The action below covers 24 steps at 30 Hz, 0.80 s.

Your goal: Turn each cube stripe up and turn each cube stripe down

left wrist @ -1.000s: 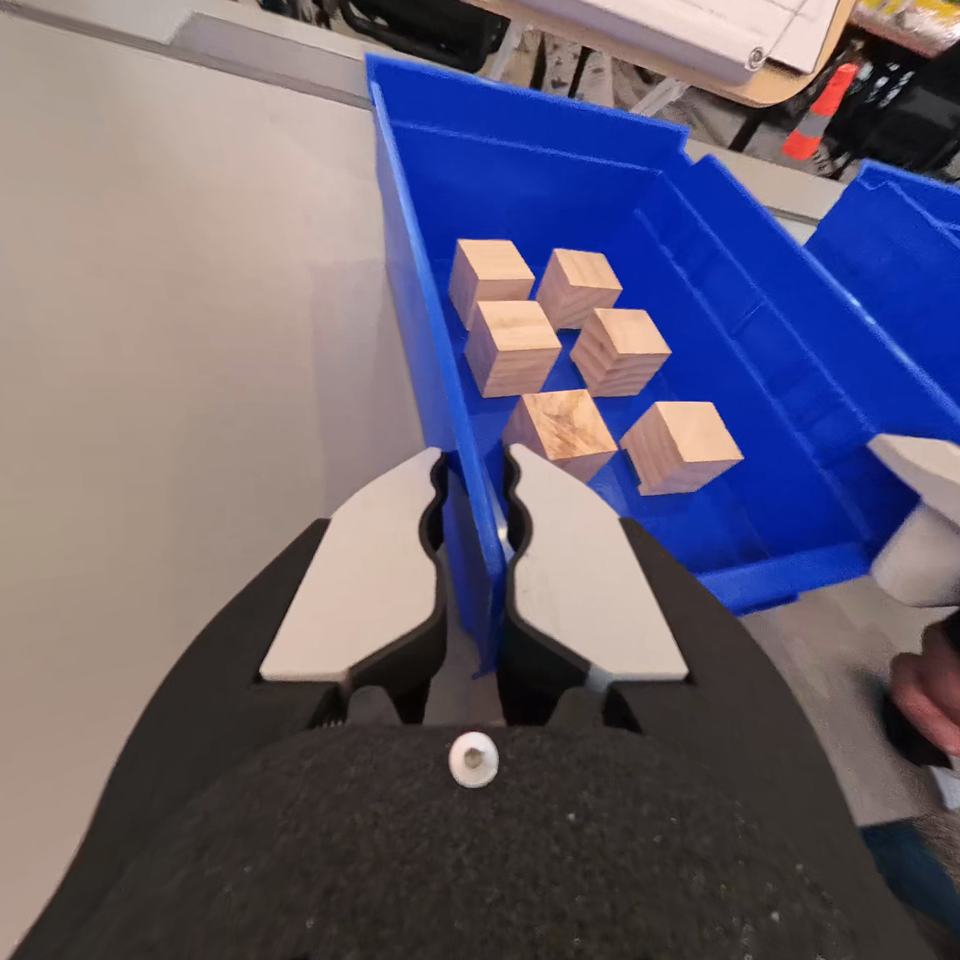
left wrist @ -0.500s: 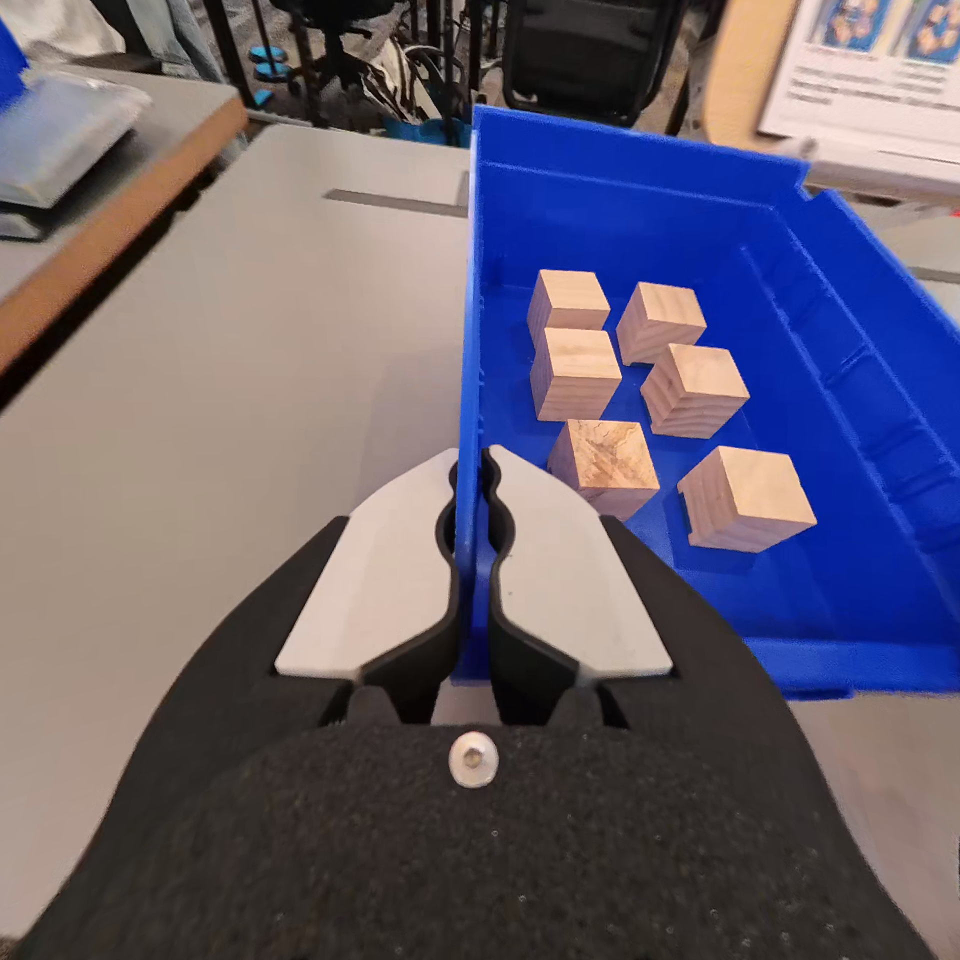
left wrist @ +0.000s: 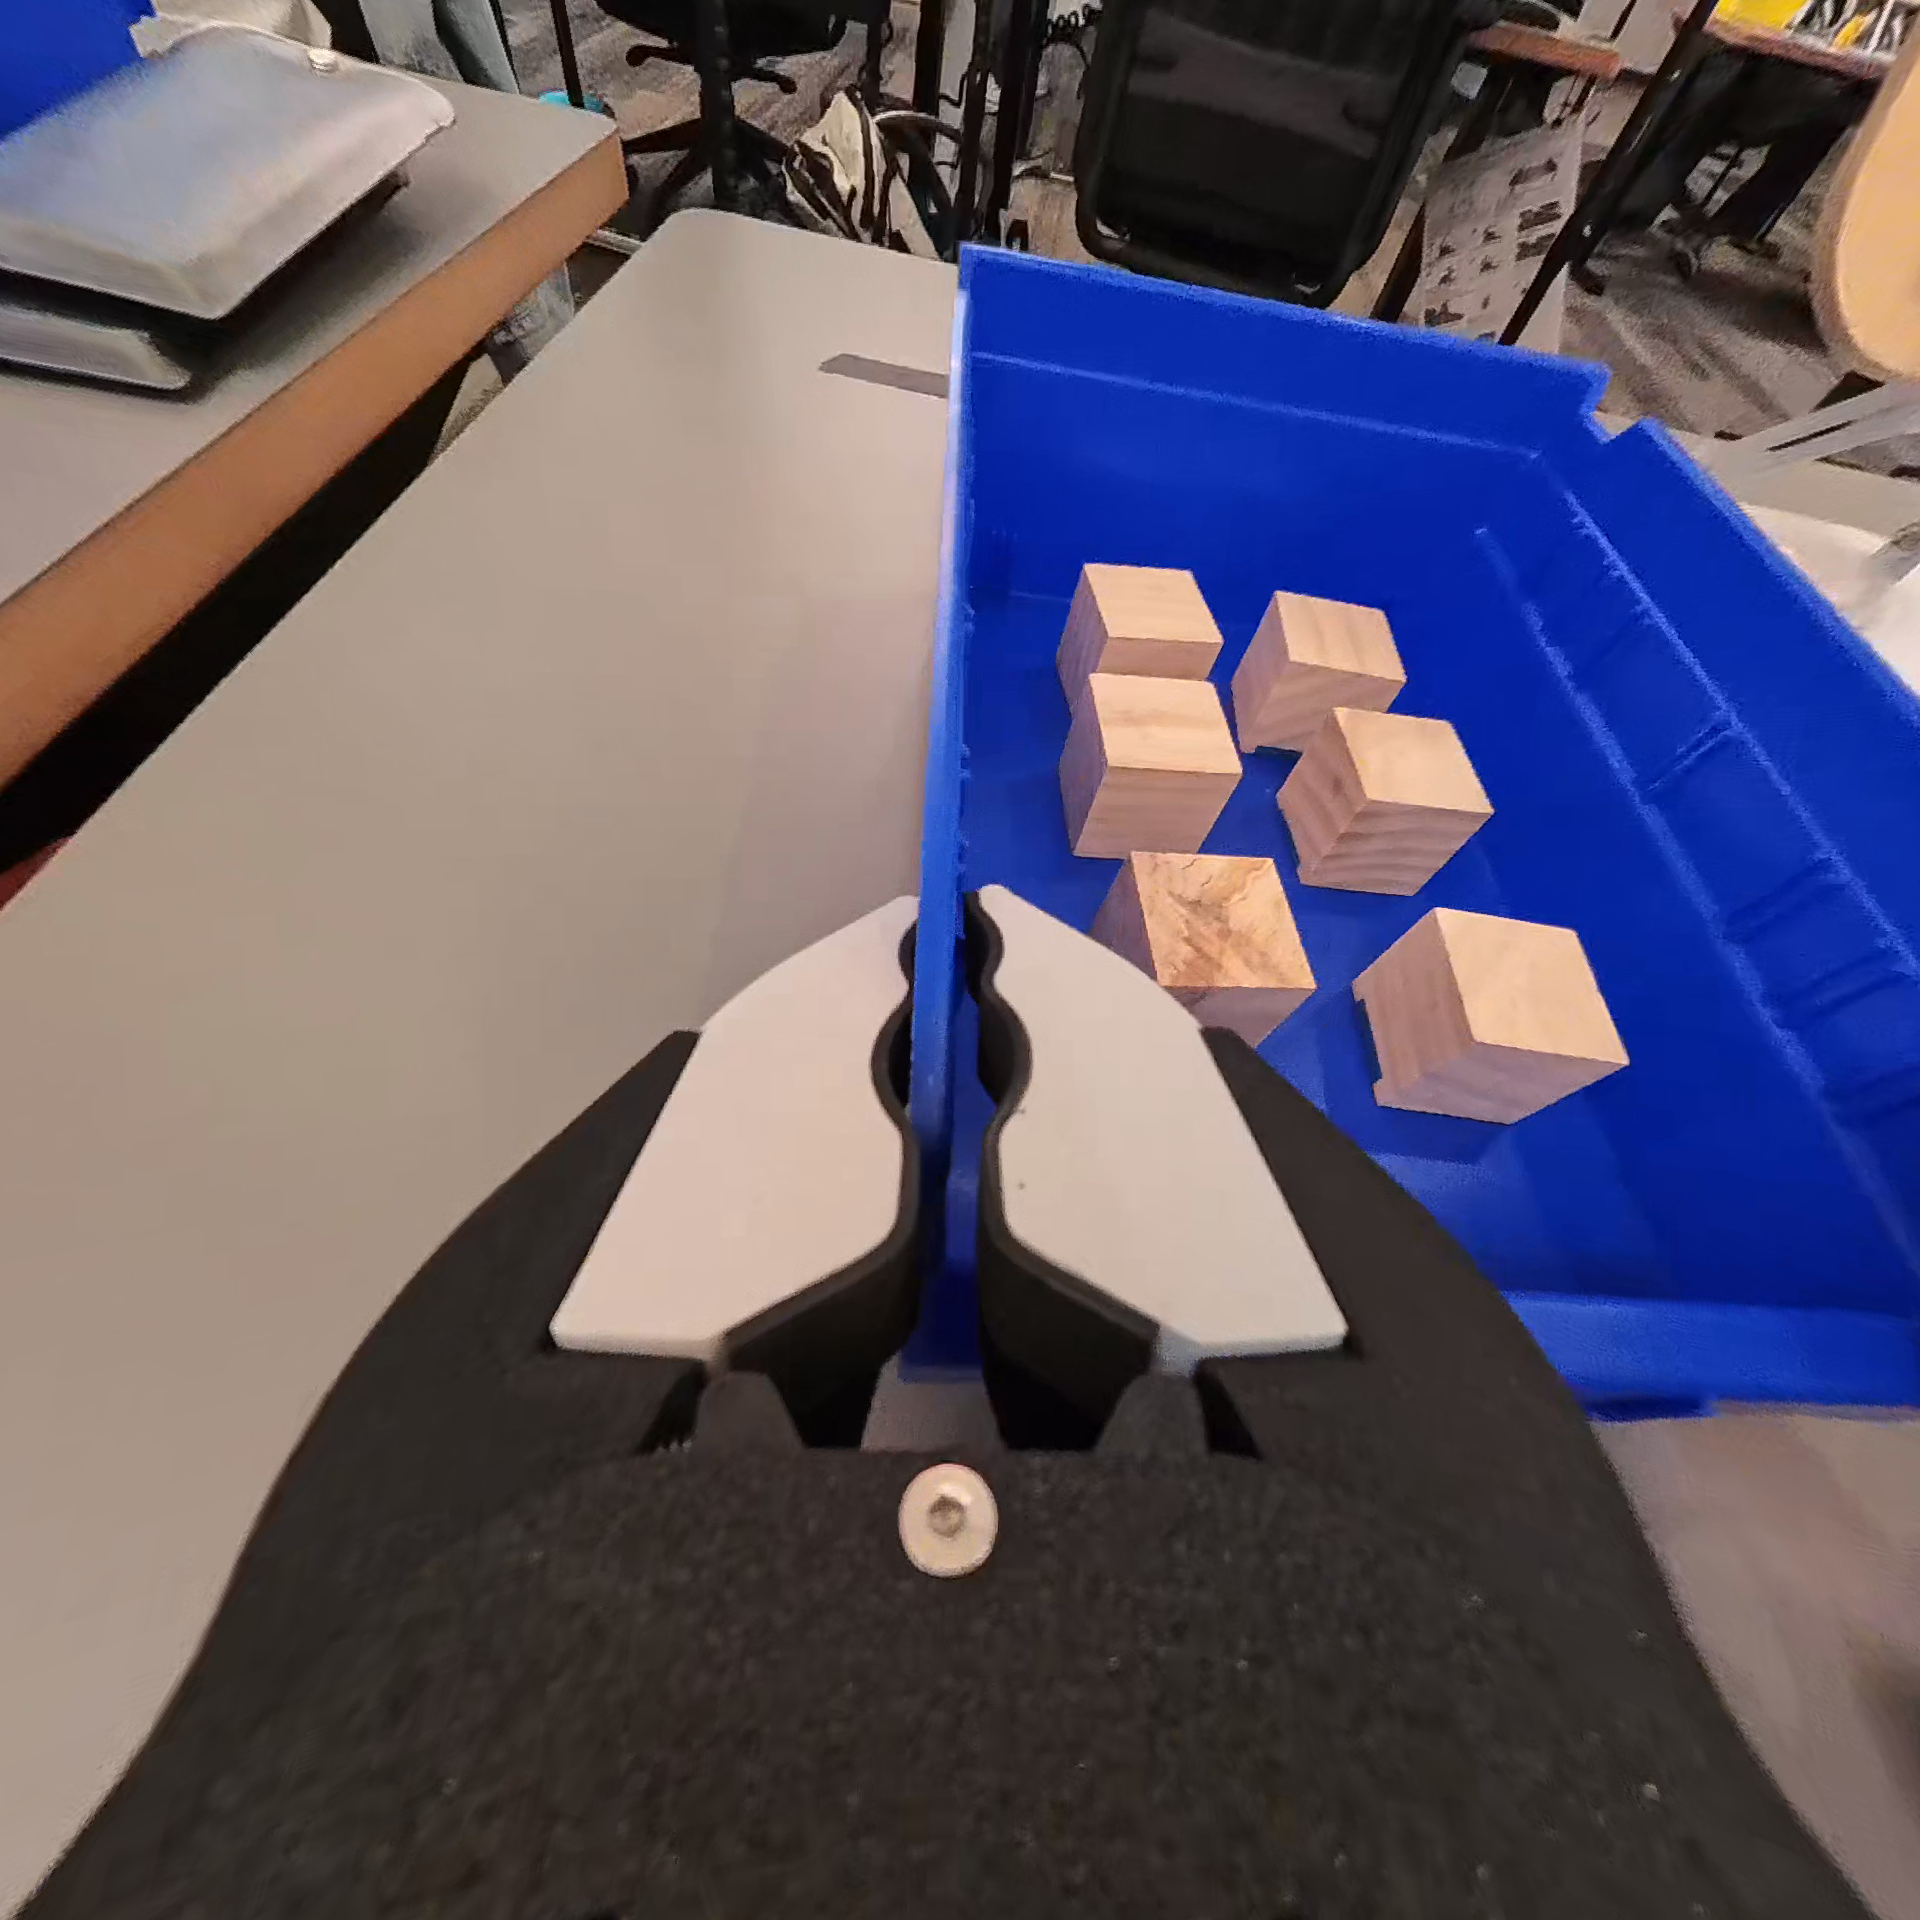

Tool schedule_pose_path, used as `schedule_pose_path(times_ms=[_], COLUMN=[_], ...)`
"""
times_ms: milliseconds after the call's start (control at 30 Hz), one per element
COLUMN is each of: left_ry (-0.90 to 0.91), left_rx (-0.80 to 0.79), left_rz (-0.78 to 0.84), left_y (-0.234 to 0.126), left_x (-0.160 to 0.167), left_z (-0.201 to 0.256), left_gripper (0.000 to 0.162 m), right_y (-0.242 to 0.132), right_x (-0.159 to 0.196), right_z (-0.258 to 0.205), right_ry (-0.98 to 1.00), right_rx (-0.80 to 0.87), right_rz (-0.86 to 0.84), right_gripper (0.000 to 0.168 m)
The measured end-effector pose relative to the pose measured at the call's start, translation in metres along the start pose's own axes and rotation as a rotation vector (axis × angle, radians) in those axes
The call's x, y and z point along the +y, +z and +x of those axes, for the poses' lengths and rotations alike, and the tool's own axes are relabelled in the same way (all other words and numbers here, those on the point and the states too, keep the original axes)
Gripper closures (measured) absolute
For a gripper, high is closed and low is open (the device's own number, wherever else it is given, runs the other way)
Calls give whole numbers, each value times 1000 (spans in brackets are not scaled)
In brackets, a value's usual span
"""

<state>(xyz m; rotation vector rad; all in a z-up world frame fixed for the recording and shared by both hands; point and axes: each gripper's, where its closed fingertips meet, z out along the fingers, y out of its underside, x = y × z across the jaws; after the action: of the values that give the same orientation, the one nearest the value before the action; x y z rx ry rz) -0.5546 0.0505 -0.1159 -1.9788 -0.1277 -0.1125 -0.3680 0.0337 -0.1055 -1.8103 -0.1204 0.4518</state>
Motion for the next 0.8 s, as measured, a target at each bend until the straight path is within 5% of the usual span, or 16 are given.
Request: schedule_pose_path(times_ms=[100,200,267,367,533,667,800], left_ry=[-12,-10,-36,-55,-68,60,146], left_rx=[27,36,12,-8,321,437,467], left_rz=[-2,-66,-52,51,26,15,0], left_y=[3,-1,-17,-57,-84,-76,-62], left_x=[-1,5,-1,-20,1,47,68], left_z=[-2,-6,-12,-2,138,244,290], left_gripper=[157,130,122,114,105,105,106], right_y=[-2,-20,-43,-85,-129,-156,-149], right_x=[1,1,-11,-26,-29,-40,-40], right_z=[-4,-13,1,41,165,236,259], right_ry=[-22,-27,-40,-197,-397,-305,-175], right_rx=[-76,-300,-382,-473,-288,-149,-179], right_rz=[-31,-181,-215,-197,-112,23,-44], right_gripper=[148,141,123,123,112,111,108])
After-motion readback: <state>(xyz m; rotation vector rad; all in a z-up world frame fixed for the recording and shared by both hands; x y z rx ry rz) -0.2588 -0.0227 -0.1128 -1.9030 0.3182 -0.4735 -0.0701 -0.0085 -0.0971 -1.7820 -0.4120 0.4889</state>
